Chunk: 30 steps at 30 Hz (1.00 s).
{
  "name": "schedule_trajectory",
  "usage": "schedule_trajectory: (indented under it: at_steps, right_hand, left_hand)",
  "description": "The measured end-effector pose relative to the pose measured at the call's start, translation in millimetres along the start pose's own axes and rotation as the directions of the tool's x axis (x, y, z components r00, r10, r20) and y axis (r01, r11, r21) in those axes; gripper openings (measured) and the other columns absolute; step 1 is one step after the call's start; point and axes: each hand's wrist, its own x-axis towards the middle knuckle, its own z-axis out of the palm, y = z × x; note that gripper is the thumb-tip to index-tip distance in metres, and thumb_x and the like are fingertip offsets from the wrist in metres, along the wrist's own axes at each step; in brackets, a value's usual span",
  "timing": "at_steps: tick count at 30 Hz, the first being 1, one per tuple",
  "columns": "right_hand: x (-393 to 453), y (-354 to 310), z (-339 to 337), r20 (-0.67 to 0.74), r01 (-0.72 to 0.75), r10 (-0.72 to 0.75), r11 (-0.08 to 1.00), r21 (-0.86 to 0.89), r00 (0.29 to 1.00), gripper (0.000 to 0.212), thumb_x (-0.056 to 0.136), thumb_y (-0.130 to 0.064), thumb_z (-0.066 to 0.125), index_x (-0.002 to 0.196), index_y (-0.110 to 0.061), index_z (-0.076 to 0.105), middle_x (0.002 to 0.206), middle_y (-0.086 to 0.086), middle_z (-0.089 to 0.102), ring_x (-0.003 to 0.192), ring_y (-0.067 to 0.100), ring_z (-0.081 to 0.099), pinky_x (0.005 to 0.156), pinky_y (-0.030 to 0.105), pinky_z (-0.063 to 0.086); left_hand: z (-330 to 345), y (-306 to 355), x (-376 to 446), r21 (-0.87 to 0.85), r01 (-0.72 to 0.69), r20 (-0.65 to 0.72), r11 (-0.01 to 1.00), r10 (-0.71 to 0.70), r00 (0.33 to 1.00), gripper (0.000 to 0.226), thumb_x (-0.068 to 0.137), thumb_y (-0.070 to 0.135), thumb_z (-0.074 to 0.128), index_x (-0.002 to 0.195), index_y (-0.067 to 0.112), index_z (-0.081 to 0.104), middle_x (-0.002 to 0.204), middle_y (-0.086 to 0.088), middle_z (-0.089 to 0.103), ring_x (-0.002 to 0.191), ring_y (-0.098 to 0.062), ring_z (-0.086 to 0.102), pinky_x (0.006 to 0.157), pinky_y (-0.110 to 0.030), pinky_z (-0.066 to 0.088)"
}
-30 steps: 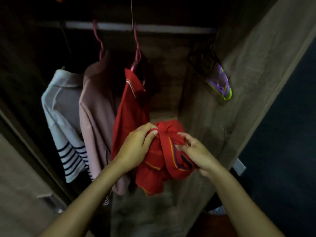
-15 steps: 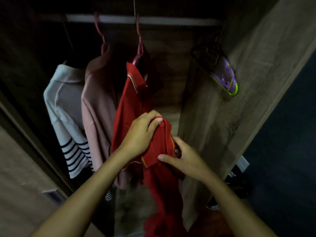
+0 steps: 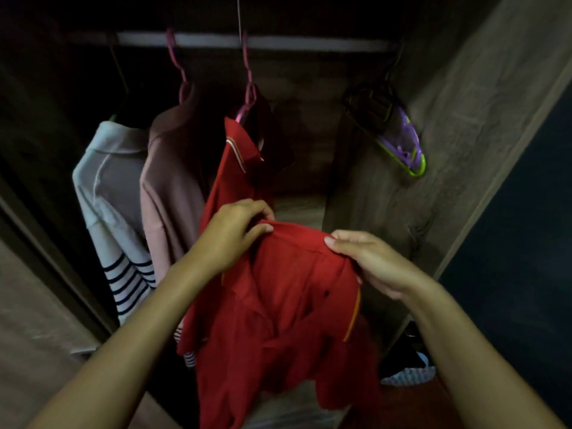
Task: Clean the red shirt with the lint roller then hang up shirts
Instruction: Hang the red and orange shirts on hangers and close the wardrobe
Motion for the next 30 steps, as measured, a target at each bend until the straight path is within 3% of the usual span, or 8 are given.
schedule_trajectory:
  at_steps: [6,10,14,17,21,23,26,30]
  right_hand:
    - [9,-9,3,0.027,0.095,-0.091,0.961,-0.259,0.995,0.010,0.091,-0.018,0.063,0.096,-0.014,0.056,0.084,-0.004,0.060,0.077,0.006,0.054,0.072,0.023,0.044]
    - [3,-10,-9,-0.036,0.165,-0.264,0.696,-0.699,0.964,0.020,0.084,-0.027,0.068,0.099,-0.029,0.055,0.088,-0.012,0.064,0.075,-0.004,0.056,0.077,0.019,0.044]
    - [8,-12,-24,-0.041,0.124,-0.199,0.745,-0.656,0.979,0.017,0.080,-0.038,0.066,0.094,-0.028,0.064,0.085,-0.002,0.067,0.076,0.004,0.059,0.077,0.036,0.050]
    - [15,-28,-27,0.015,0.135,-0.161,0.776,-0.617,0.987,0.023,0.080,-0.043,0.069,0.095,-0.026,0.067,0.080,-0.004,0.065,0.068,-0.001,0.054,0.067,0.026,0.046]
    - [53,-69,-50,-0.211,0.174,-0.475,0.644,-0.745,0.854,0.023,0.079,-0.036,0.073,0.100,-0.028,0.068,0.100,-0.003,0.067,0.092,0.011,0.062,0.084,0.030,0.049]
    - [76,-91,-69,-0.364,0.088,-0.620,0.576,-0.813,0.696,0.024,0.080,-0.028,0.071,0.104,-0.024,0.067,0.108,0.006,0.063,0.100,0.023,0.059,0.089,0.034,0.048]
    - [106,-112,-95,-0.505,-0.280,-0.689,0.422,-0.862,0.520,0.029,0.085,-0.014,0.062,0.113,-0.016,0.062,0.121,0.013,0.053,0.109,0.034,0.050,0.089,0.043,0.047]
    - [132,-115,-110,-0.562,-0.536,-0.605,0.249,-0.806,0.565,0.030,0.091,-0.006,0.048,0.118,-0.011,0.060,0.121,0.017,0.054,0.111,0.035,0.050,0.083,0.042,0.048]
  left_hand:
    - [13,-11,-8,0.051,0.150,-0.031,0.987,-0.149,0.988,0.019,0.096,0.013,0.048,0.109,0.010,0.062,0.094,-0.005,0.047,0.083,-0.016,0.048,0.084,-0.032,0.044]
    - [4,-6,-14,0.075,0.139,0.008,0.987,-0.140,0.990,0.027,0.095,0.027,0.040,0.102,0.012,0.062,0.094,-0.009,0.066,0.089,-0.028,0.065,0.080,-0.034,0.047]
    - [4,6,-8,0.001,0.177,-0.004,0.984,-0.177,0.984,0.026,0.094,0.043,0.034,0.096,0.029,0.056,0.087,0.005,0.069,0.087,-0.019,0.068,0.077,-0.035,0.049]
    - [-7,21,11,-0.047,0.156,-0.110,0.987,-0.161,0.981,0.027,0.094,0.051,0.032,0.094,0.034,0.053,0.084,0.012,0.067,0.083,-0.011,0.066,0.076,-0.034,0.049]
    - [-24,35,45,-0.005,0.115,-0.195,0.993,-0.114,0.974,0.036,0.091,0.060,0.029,0.097,0.035,0.053,0.088,0.009,0.069,0.087,-0.014,0.067,0.077,-0.038,0.052]
    - [-30,40,60,0.036,0.118,-0.225,0.992,-0.107,0.968,0.038,0.090,0.060,0.030,0.099,0.033,0.056,0.090,0.005,0.071,0.090,-0.020,0.067,0.077,-0.039,0.052]
    - [-35,46,73,0.072,0.159,-0.242,0.985,-0.137,0.961,0.031,0.093,0.054,0.038,0.100,0.032,0.058,0.091,0.002,0.071,0.092,-0.025,0.067,0.076,-0.040,0.052]
    - [-38,47,74,0.080,0.190,-0.240,0.979,-0.166,0.956,0.028,0.094,0.051,0.041,0.099,0.031,0.060,0.091,0.002,0.071,0.093,-0.025,0.066,0.076,-0.041,0.052]
